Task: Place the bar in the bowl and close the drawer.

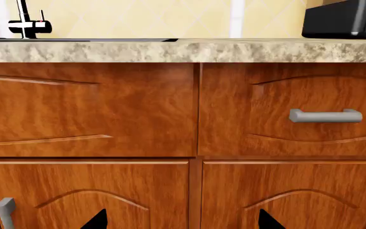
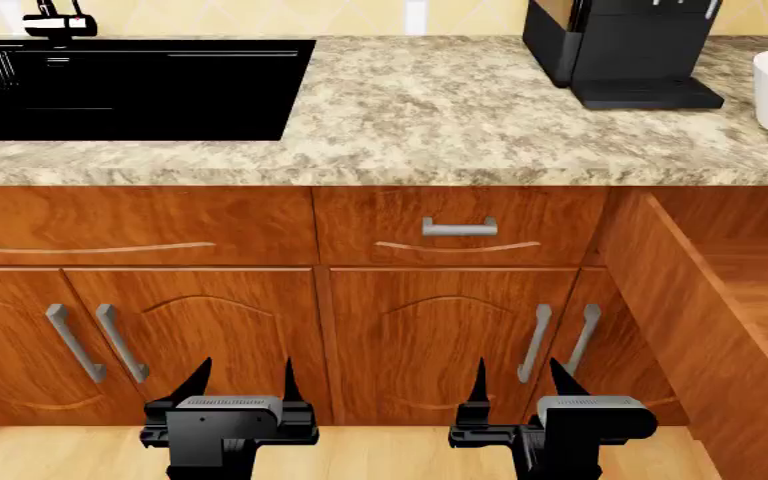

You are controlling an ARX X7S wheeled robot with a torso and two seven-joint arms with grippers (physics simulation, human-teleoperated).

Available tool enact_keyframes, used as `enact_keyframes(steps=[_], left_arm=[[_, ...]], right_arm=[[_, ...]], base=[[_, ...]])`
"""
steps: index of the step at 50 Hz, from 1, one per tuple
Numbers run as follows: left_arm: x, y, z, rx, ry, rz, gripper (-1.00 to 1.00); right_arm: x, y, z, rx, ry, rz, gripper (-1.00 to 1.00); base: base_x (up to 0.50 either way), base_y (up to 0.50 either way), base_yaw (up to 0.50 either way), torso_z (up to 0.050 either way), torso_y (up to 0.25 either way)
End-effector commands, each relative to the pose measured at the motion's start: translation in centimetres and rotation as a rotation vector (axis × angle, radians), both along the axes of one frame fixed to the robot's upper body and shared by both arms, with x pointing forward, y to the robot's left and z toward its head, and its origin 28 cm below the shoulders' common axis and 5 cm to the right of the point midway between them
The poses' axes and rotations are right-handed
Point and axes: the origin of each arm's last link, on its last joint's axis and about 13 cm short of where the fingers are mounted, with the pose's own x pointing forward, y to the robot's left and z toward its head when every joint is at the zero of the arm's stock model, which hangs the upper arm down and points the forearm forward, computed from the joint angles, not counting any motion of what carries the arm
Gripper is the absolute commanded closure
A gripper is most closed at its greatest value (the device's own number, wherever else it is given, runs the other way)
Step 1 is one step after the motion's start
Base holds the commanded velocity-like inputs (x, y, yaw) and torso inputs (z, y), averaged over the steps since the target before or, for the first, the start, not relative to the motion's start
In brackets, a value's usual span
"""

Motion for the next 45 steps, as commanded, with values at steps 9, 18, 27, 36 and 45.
enact_keyframes(steps=[9, 18, 27, 36, 45], left_arm=[[0.0, 0.3, 2.7, 0.022, -0.038, -0.017, -1.0], [-0.2, 0.7, 6.5, 0.043, -0.102, -0.028, -1.0], [-0.5, 0.9, 12.5, 0.074, -0.206, -0.055, -1.0], [-2.1, 1.3, 16.7, 0.058, -0.236, -0.073, -1.0], [-3.2, 1.9, 19.2, 0.085, -0.285, -0.045, -1.0]], right_arm=[[0.3, 0.3, 2.8, -0.021, -0.056, 0.024, -1.0], [0.5, 0.8, 6.4, -0.037, -0.135, 0.062, -1.0], [0.2, 0.9, 11.6, -0.064, -0.235, 0.093, -1.0], [-1.5, 0.3, 15.8, -0.131, -0.269, 0.065, -1.0], [-2.9, -0.5, 17.9, -0.175, -0.288, 0.04, -1.0]], base=[[0.0, 0.0, 0.0, 0.0, 0.0], [0.0, 0.0, 0.0, 0.0, 0.0], [0.0, 0.0, 0.0, 0.0, 0.0], [0.0, 0.0, 0.0, 0.0, 0.0], [0.0, -0.17, 0.0, 0.0, 0.0]])
